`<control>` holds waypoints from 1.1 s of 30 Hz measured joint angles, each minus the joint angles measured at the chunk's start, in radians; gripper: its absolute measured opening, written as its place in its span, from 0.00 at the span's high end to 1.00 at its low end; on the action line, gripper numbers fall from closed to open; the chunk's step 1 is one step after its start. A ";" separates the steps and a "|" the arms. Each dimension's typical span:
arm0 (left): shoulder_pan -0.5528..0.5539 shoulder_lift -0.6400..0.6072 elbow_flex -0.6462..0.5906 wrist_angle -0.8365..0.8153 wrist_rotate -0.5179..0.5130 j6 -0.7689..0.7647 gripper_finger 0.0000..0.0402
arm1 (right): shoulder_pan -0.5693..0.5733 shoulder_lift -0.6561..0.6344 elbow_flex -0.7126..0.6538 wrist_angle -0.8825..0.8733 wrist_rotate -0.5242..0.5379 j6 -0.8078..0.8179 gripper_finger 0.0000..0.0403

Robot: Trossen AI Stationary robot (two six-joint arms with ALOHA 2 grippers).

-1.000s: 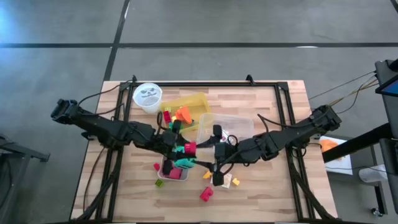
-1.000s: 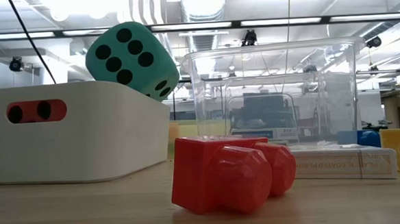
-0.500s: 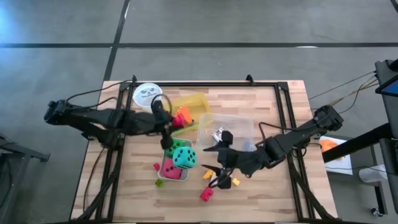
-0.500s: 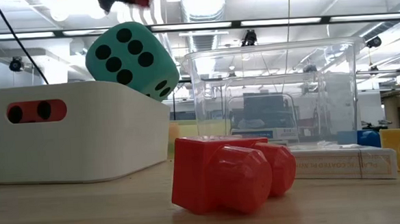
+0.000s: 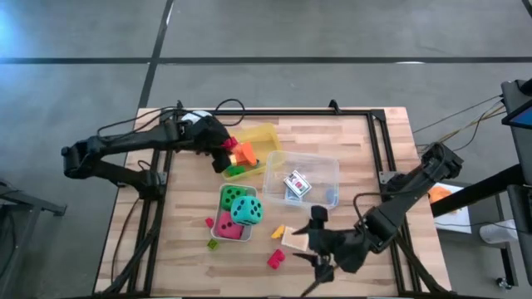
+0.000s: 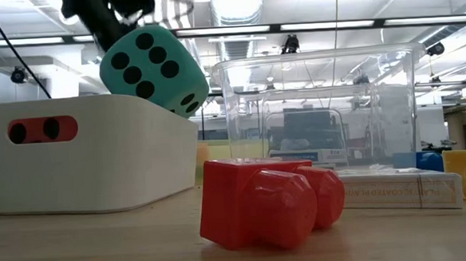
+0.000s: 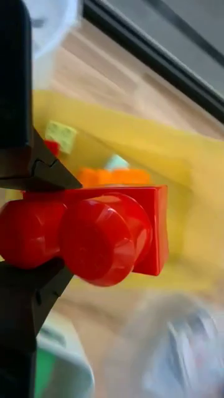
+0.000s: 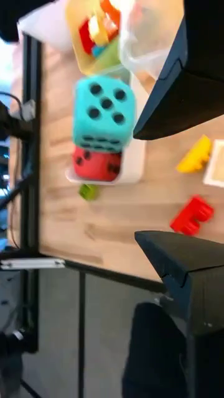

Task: Pick & Place Toys
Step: Put the red game piece into the yellow bin

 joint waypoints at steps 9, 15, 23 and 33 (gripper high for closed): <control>0.097 0.010 -0.150 0.102 0.004 -0.065 0.71 | 0.063 0.000 -0.126 0.013 0.051 0.162 0.39; 0.129 0.071 -0.149 0.097 0.003 -0.080 0.71 | 0.062 0.001 -0.201 0.022 0.051 0.247 0.39; 0.146 0.184 -0.109 0.053 0.012 -0.048 0.71 | 0.062 0.001 -0.234 0.056 0.019 0.293 0.39; 0.147 0.269 -0.097 0.079 0.069 -0.011 0.71 | 0.067 0.001 -0.235 0.056 0.015 0.293 0.39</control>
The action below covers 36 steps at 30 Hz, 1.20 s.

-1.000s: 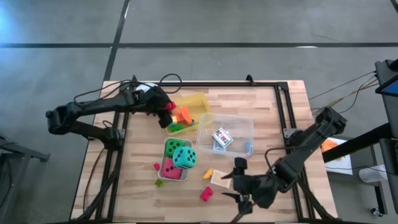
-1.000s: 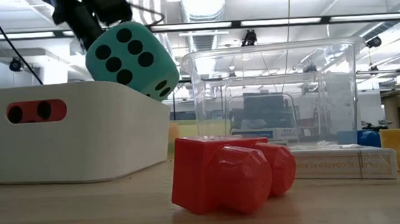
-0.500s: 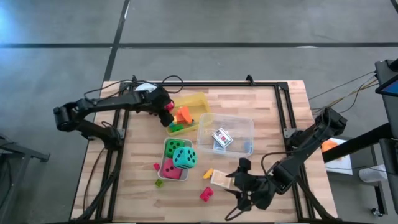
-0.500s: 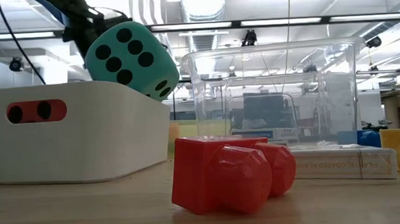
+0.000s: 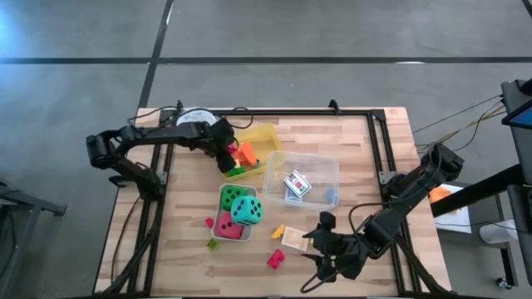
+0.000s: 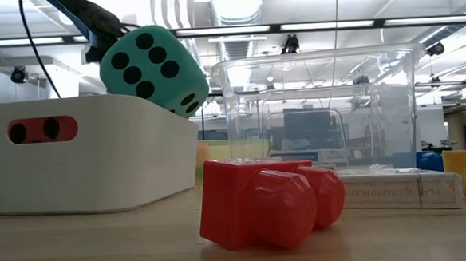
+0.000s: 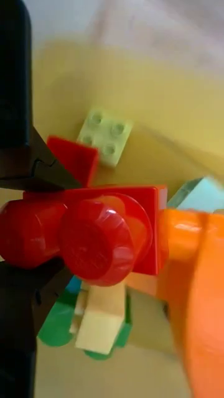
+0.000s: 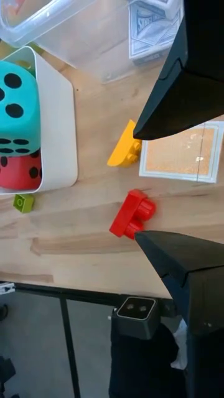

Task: Pick & Place Toys
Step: Put the red game piece into the yellow bin

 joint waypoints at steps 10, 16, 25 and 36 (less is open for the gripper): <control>0.003 0.002 -0.005 0.013 0.019 0.000 0.71 | 0.000 0.000 -0.001 0.001 0.000 0.000 0.39; 0.002 0.003 -0.005 0.015 0.032 0.004 0.71 | 0.000 0.000 -0.001 0.001 0.000 -0.001 0.39; -0.006 0.002 -0.005 0.015 0.050 0.037 0.71 | 0.000 0.000 -0.001 0.001 0.001 -0.001 0.39; -0.021 0.002 -0.005 -0.005 0.050 0.037 0.71 | 0.000 0.000 -0.001 0.001 0.003 0.001 0.39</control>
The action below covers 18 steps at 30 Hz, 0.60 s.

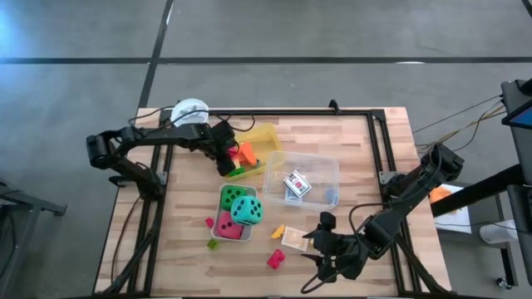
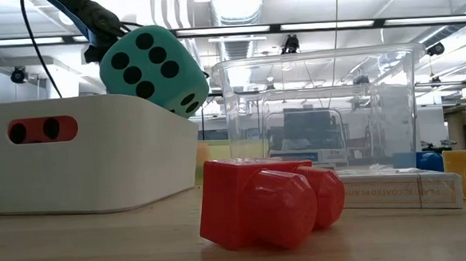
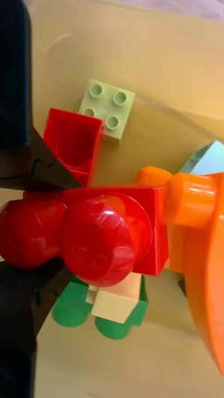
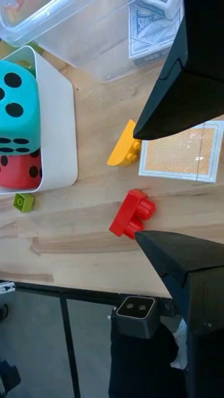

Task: Pick & Place Toys
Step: Put the red game piece into the yellow bin

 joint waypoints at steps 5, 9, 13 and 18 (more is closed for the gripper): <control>-0.003 0.000 0.000 -0.009 0.000 -0.003 0.69 | 0.000 0.000 0.000 0.000 0.000 0.000 0.39; -0.008 0.000 0.000 -0.010 0.000 -0.003 0.50 | 0.000 0.000 0.000 0.001 0.000 0.002 0.39; -0.009 0.000 0.000 -0.010 0.000 -0.003 0.34 | 0.000 0.000 0.000 0.002 0.000 0.001 0.39; -0.010 -0.001 0.008 -0.016 0.000 -0.004 0.23 | 0.000 0.000 0.000 0.002 -0.001 0.000 0.39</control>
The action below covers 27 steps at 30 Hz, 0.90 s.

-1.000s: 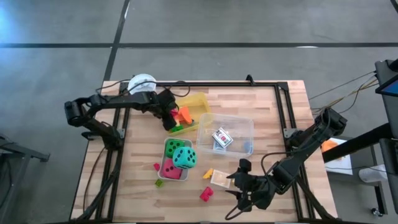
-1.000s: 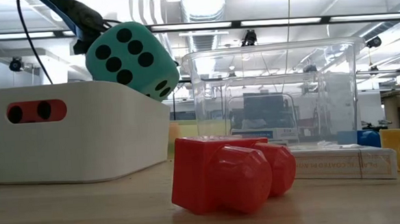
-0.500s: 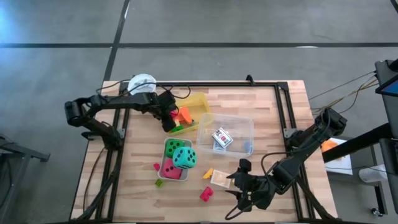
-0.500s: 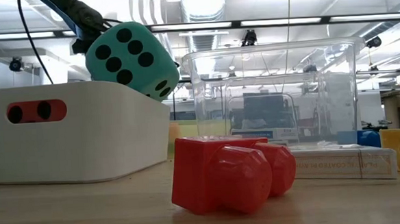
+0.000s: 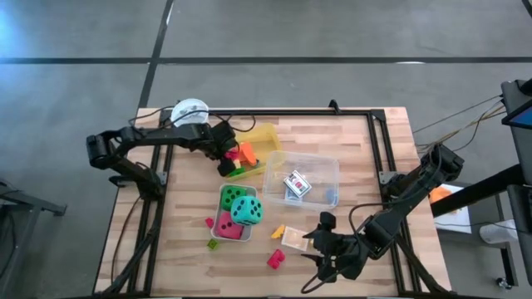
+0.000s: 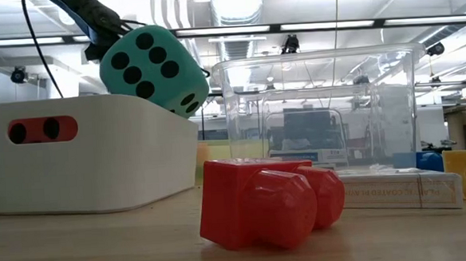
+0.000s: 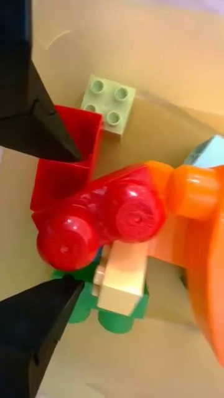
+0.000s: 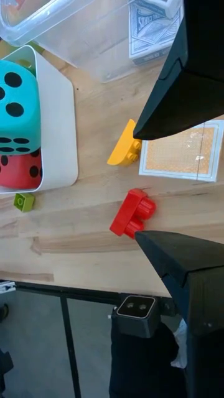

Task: Pick & Place Toys
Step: Put the red game piece into the yellow bin

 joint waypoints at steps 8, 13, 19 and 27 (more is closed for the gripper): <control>-0.002 -0.001 0.067 -0.031 -0.001 -0.023 0.21 | 0.000 0.000 0.000 0.003 -0.002 0.003 0.39; -0.010 -0.014 0.140 -0.223 -0.011 -0.052 0.21 | 0.000 0.000 0.000 0.002 -0.002 0.006 0.39; -0.117 -0.126 0.155 -0.357 -0.046 -0.149 0.21 | 0.000 0.000 0.000 0.002 -0.002 0.006 0.39; -0.510 -0.316 0.086 -0.423 -0.099 -0.135 0.21 | 0.000 0.000 0.000 0.000 -0.029 -0.044 0.39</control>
